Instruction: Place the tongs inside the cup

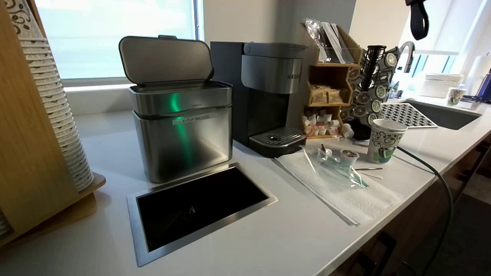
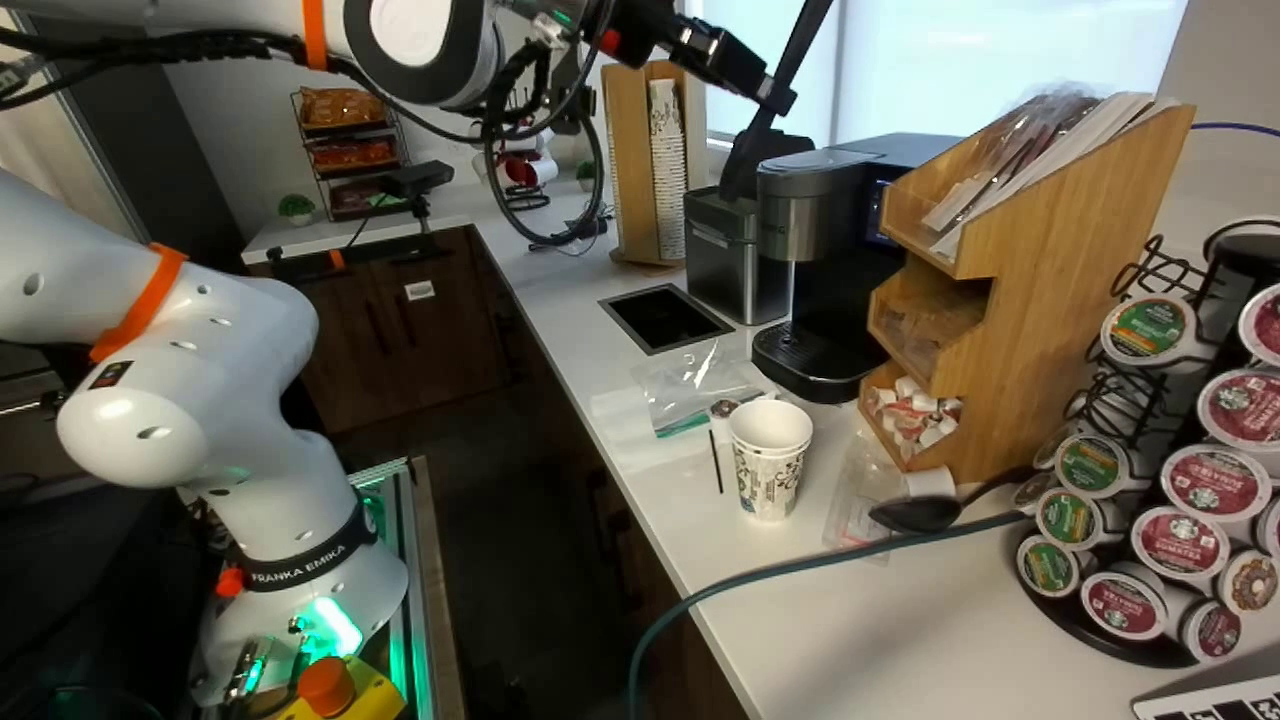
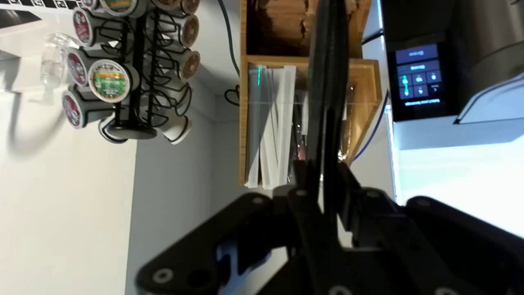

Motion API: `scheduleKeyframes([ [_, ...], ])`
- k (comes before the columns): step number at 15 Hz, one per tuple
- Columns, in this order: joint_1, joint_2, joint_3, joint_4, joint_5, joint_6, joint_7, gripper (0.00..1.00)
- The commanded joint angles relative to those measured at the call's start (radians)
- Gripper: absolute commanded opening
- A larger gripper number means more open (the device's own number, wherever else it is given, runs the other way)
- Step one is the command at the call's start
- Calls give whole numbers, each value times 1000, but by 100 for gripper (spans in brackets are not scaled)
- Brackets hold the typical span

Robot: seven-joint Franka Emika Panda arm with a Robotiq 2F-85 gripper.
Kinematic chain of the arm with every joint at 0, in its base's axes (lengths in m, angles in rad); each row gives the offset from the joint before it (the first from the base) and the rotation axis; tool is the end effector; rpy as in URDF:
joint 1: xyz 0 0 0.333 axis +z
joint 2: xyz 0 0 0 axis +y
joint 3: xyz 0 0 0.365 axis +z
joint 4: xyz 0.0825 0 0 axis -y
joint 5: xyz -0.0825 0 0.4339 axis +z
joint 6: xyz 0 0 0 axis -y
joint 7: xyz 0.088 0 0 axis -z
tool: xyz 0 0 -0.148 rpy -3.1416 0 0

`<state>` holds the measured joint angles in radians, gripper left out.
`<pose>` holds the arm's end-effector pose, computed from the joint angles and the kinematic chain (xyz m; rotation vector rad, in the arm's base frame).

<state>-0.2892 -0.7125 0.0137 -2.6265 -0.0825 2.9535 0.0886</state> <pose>0.4176 -0.1121 0.5954 2.5717 -0.3756 1.4704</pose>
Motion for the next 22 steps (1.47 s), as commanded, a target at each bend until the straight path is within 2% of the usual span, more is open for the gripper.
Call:
scheduleKeyframes([
  [1, -123, -43, 81, -157, -39, 130, 51, 5],
  [2, -154, -37, 101, -186, -40, 177, 51, 5],
  [3, -191, 40, 130, -116, -35, 190, 48, 5],
  [4, -230, 43, 156, -137, -30, 204, 46, 5],
  [5, -241, 38, 167, -138, -14, 135, 53, 5],
  [6, -191, 21, 126, -137, -13, 160, 19, 19],
  [8, -226, 42, 149, -136, -17, 157, 28, 19],
  [10, -230, 49, 151, -135, -17, 157, 30, 19],
  [11, -245, 55, 165, -134, -19, 172, 38, 5],
  [15, -431, 112, 310, -133, -33, 343, 51, 5],
  [17, -561, 129, 417, -133, -32, 422, 62, 5],
  [19, -671, 140, 516, -133, -11, 458, 48, 5],
  [22, -814, 167, 675, -131, 1, 428, 50, 5],
])
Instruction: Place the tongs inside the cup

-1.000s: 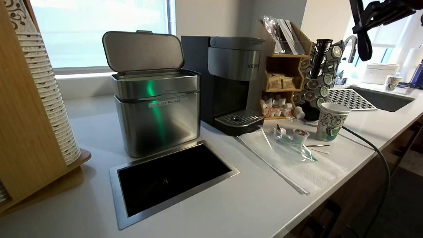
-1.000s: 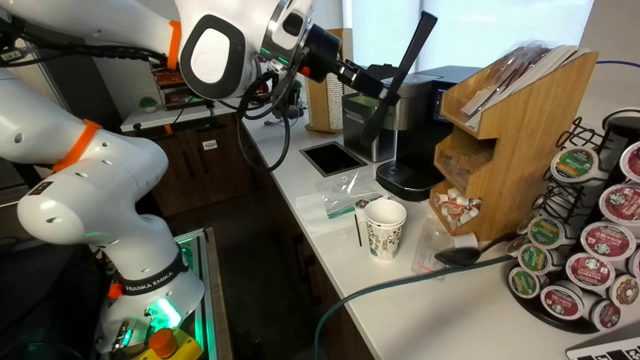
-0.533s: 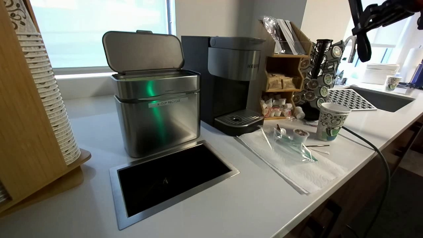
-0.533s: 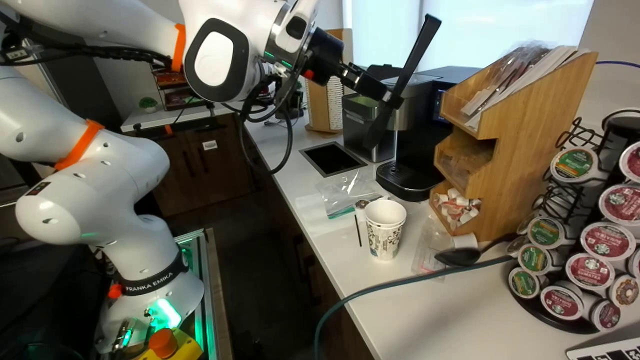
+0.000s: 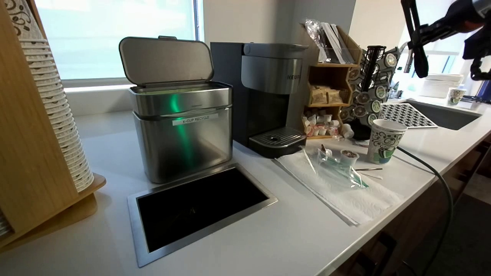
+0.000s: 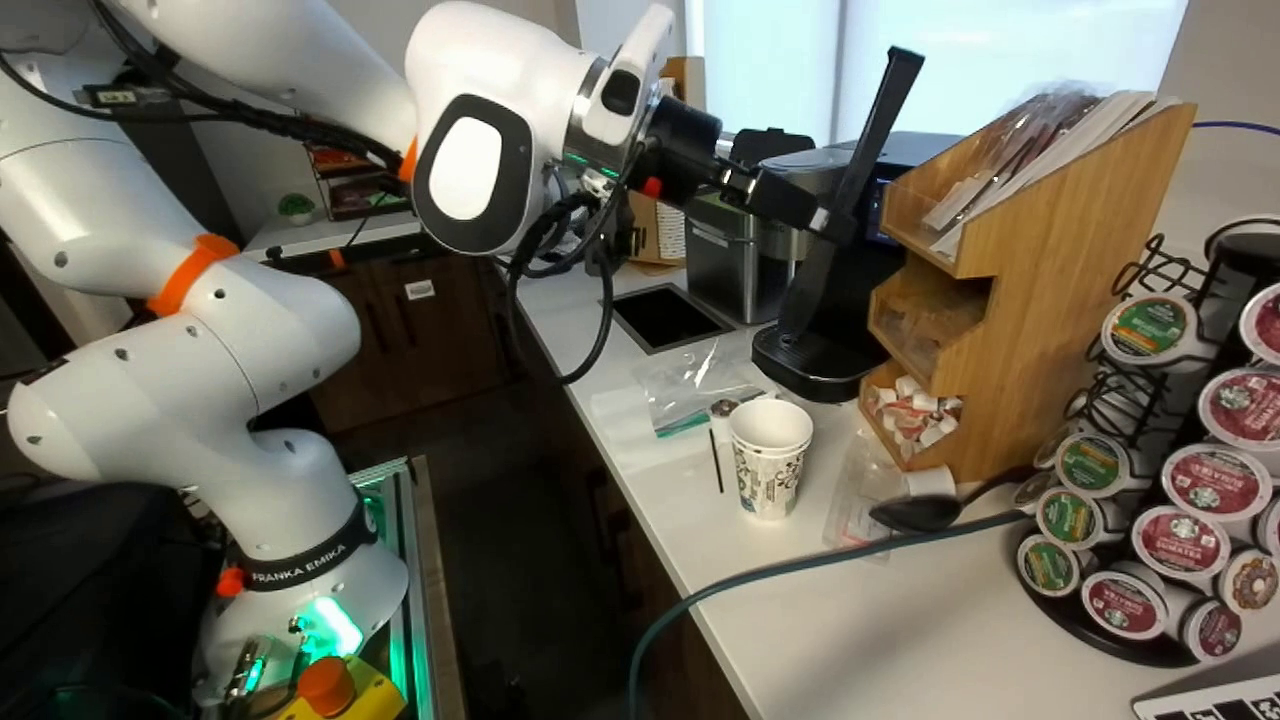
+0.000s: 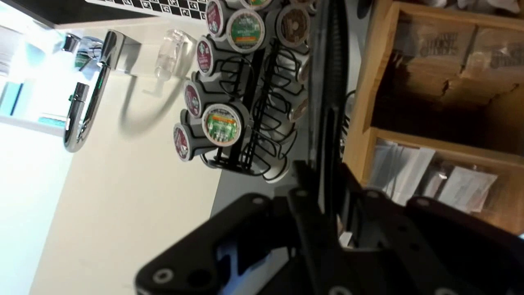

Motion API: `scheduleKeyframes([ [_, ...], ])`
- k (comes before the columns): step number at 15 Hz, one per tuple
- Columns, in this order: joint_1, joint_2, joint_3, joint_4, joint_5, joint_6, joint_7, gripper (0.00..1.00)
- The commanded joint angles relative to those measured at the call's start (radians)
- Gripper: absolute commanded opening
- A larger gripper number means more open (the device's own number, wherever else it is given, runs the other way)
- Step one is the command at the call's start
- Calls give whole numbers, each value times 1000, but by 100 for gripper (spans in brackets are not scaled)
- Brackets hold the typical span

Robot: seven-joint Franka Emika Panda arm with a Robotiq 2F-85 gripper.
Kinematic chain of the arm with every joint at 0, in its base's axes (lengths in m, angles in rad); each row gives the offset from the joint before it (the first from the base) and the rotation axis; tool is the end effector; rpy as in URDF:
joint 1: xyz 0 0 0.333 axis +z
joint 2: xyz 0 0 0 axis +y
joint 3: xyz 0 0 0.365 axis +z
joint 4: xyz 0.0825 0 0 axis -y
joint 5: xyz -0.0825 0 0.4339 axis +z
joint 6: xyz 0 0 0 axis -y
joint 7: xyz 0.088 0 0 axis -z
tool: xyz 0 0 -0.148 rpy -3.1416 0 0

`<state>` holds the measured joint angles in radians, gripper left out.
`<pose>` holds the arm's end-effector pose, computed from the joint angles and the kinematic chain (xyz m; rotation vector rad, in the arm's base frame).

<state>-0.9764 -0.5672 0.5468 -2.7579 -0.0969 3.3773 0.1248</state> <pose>0.4274 -0.1704 0.4852 2.2911 -0.3949 1.3303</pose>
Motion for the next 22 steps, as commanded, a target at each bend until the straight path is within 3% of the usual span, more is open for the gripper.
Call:
scheduleKeyframes([
  [1, -164, 27, 190, 0, 17, -1, 17, 5],
  [6, -287, 35, 381, 0, 15, -40, 41, 5],
  [9, -320, 28, 438, 0, 11, -59, 48, 5],
  [10, -314, 23, 436, 0, 11, -65, 50, 5],
  [11, -290, 50, 397, 0, 3, -34, 26, 19],
  [13, -293, 48, 405, 0, 3, -40, 27, 19],
  [14, -293, 48, 405, 0, 3, -40, 27, 5],
  [17, -273, 75, 398, 3, 5, -5, 45, 5],
  [22, -298, 85, 451, 7, 9, 81, 85, 5],
])
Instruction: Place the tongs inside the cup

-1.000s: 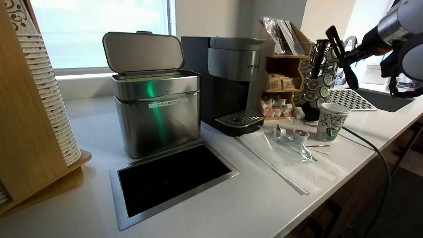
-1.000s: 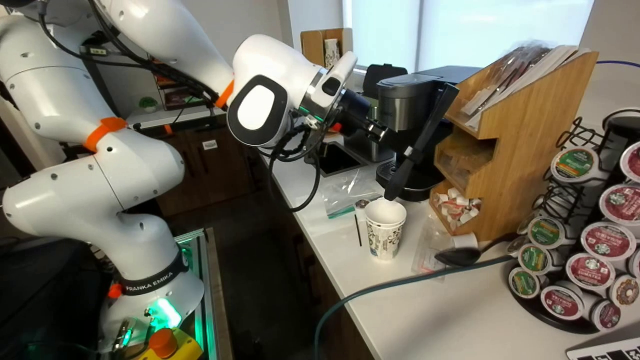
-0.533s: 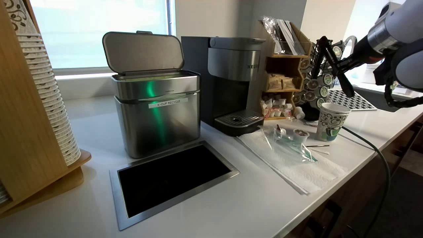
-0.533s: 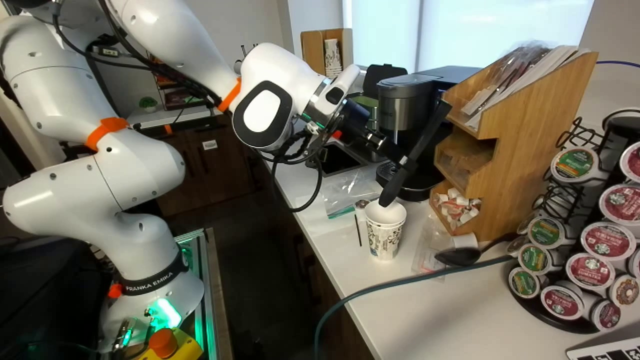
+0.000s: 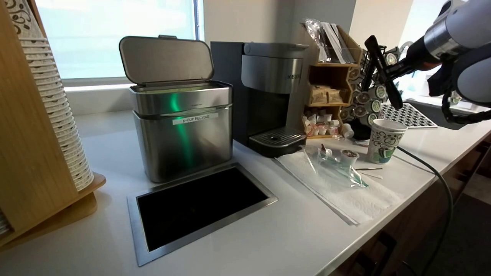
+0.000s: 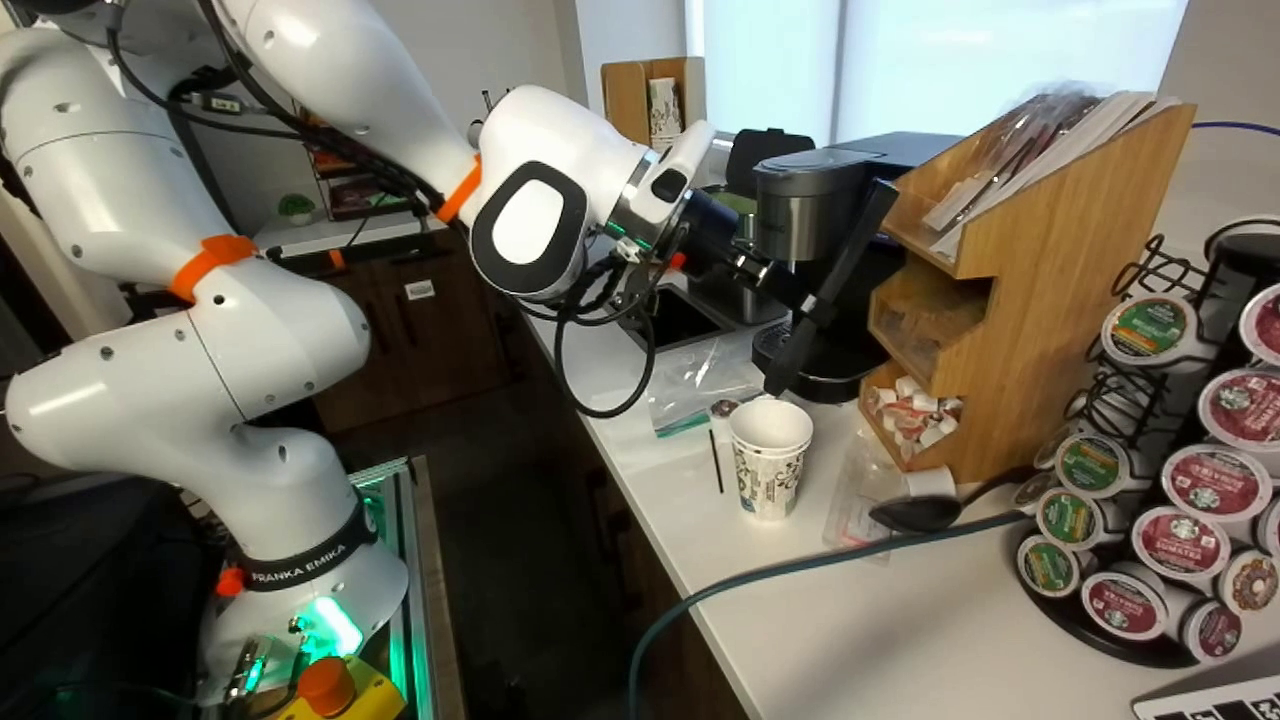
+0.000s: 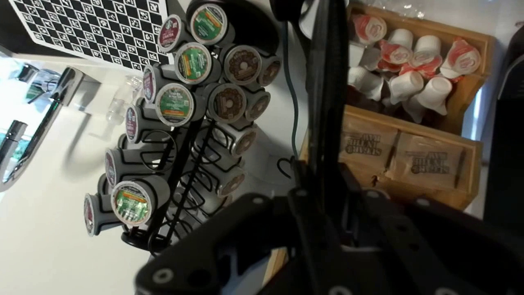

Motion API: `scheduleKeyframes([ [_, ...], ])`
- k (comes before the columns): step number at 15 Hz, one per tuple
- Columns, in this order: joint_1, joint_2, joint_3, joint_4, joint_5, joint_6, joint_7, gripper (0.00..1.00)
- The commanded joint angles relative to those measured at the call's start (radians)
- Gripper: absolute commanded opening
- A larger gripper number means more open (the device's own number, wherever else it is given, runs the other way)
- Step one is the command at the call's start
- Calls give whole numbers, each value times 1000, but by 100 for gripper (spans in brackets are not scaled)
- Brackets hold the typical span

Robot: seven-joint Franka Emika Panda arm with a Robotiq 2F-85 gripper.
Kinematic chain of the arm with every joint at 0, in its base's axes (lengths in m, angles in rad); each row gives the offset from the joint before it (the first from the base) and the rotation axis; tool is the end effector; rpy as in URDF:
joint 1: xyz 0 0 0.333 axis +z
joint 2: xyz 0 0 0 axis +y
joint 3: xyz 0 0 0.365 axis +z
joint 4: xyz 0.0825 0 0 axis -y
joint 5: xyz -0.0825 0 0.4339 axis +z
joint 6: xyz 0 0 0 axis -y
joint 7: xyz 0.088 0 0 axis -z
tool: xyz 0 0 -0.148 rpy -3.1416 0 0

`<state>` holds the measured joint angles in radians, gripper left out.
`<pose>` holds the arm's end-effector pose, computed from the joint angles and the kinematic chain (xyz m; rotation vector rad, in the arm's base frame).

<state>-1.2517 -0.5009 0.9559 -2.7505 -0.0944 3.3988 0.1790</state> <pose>0.4657 -0.1302 0.4011 2.4050 -0.2712 1.1620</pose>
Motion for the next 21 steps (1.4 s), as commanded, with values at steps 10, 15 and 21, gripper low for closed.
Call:
scheduleKeyframes([
  [10, -262, -75, 336, 4, 66, 72, 146, 5],
  [15, -345, -145, 453, 5, 98, 47, 178, 5],
  [21, -310, -165, 430, 7, 242, 90, 93, 5],
])
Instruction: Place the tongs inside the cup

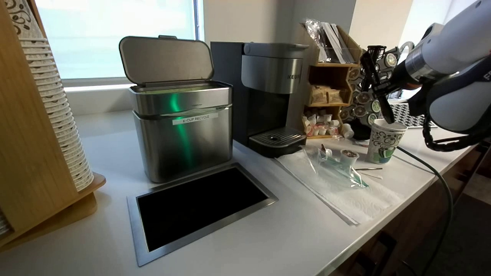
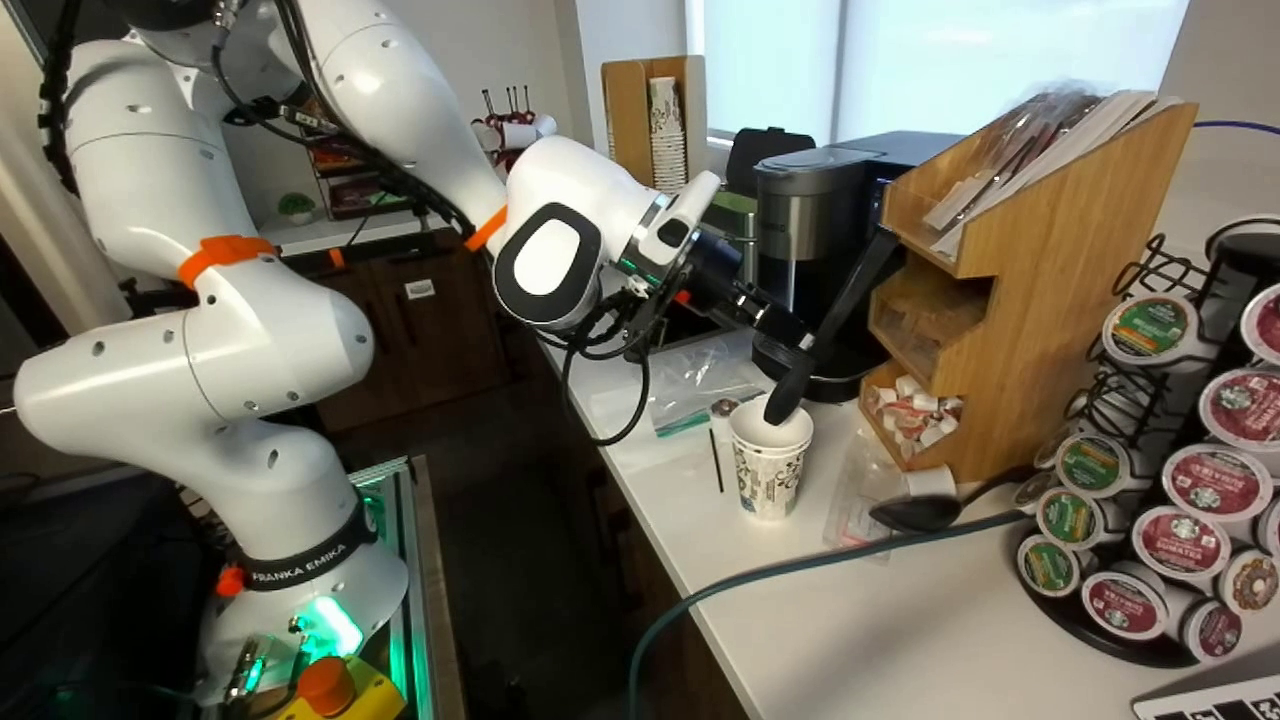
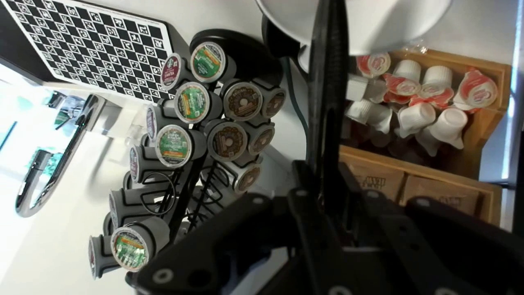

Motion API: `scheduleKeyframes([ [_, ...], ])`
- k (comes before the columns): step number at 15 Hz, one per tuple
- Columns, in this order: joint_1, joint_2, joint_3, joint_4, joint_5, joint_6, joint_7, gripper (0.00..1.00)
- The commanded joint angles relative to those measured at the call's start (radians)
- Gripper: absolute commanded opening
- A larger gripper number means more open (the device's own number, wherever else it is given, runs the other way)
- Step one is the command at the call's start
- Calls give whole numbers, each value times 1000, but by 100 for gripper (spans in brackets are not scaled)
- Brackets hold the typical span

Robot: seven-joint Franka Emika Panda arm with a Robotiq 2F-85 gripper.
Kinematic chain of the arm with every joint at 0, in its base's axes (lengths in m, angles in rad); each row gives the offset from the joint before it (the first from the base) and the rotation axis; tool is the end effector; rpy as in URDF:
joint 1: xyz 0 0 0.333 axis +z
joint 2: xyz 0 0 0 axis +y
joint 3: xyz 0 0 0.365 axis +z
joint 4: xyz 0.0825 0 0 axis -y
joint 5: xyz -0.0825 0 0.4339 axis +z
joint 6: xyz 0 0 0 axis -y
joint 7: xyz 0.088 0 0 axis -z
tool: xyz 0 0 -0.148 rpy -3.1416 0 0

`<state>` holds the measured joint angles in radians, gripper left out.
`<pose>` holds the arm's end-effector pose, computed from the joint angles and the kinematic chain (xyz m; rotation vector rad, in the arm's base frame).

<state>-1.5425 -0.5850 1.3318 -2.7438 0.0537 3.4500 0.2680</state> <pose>0.4775 -0.1211 0.3518 2.3623 -0.3766 1.1169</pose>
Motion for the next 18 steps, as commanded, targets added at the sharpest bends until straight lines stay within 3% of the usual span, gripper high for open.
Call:
scheduleKeyframes([
  [1, -24, -110, 71, -2, 126, 52, 13, 5],
  [12, -61, -358, 241, -4, 318, 19, 91, 5],
  [14, -66, -415, 278, -9, 394, -2, 87, 5],
  [15, -54, -411, 266, -11, 401, -21, 74, 5],
  [16, -38, -330, 204, -13, 317, 13, 60, 19],
  [18, -38, -364, 211, -13, 330, -7, 68, 19],
])
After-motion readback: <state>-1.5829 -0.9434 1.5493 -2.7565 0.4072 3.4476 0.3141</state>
